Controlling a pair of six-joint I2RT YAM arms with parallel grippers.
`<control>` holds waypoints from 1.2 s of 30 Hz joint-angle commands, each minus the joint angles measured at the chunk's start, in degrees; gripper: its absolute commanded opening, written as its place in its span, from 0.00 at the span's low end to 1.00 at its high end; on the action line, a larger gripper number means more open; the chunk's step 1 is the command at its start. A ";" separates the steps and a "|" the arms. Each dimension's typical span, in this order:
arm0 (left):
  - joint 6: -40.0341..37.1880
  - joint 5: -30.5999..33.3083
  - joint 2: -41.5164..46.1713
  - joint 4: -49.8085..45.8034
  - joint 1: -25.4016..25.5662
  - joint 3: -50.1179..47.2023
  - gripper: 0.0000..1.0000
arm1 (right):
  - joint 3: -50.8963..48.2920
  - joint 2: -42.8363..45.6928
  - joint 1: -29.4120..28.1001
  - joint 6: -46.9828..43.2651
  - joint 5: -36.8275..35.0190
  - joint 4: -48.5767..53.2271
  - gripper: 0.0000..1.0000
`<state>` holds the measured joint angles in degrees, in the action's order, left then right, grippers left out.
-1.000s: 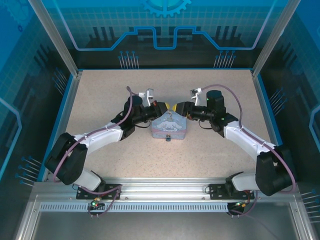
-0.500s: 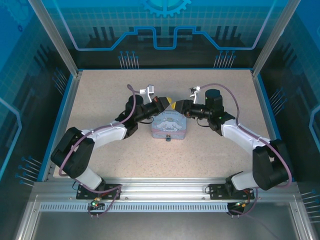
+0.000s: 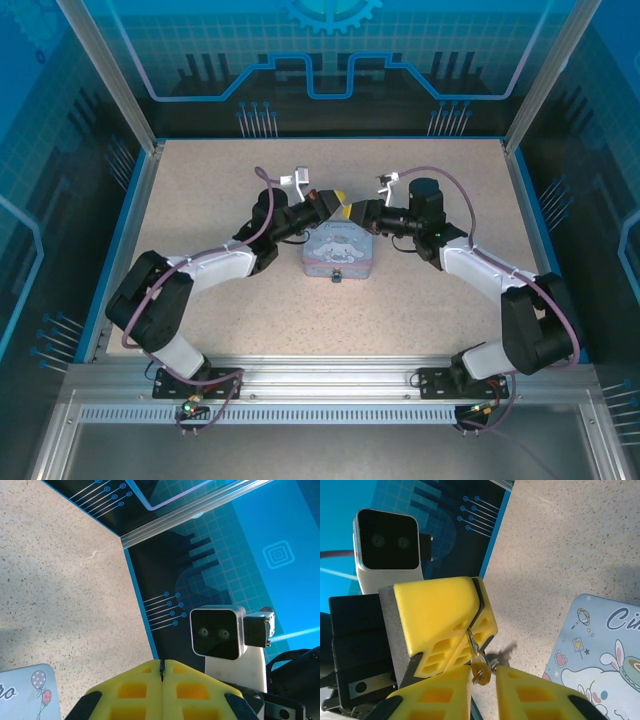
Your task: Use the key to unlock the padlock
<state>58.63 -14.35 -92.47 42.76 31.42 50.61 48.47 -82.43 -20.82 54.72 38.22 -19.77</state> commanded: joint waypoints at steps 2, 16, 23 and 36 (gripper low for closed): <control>1.05 0.99 -0.97 2.49 0.56 1.77 0.00 | 0.44 -0.72 0.67 0.18 1.13 -1.85 0.12; 3.88 2.39 1.09 -3.79 0.02 0.99 0.42 | 1.58 2.62 0.90 -9.20 -4.32 12.67 0.00; 5.21 2.34 6.12 -30.41 -1.69 7.43 0.60 | 5.70 6.92 -1.63 -22.38 -16.16 27.28 0.00; 11.42 -4.03 2.76 -56.38 -1.76 21.52 0.63 | 8.40 10.13 -16.62 -42.87 -48.77 32.54 0.00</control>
<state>67.66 -15.66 -88.55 -6.63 29.74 69.71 56.27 -74.06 -35.79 18.15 -0.95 12.40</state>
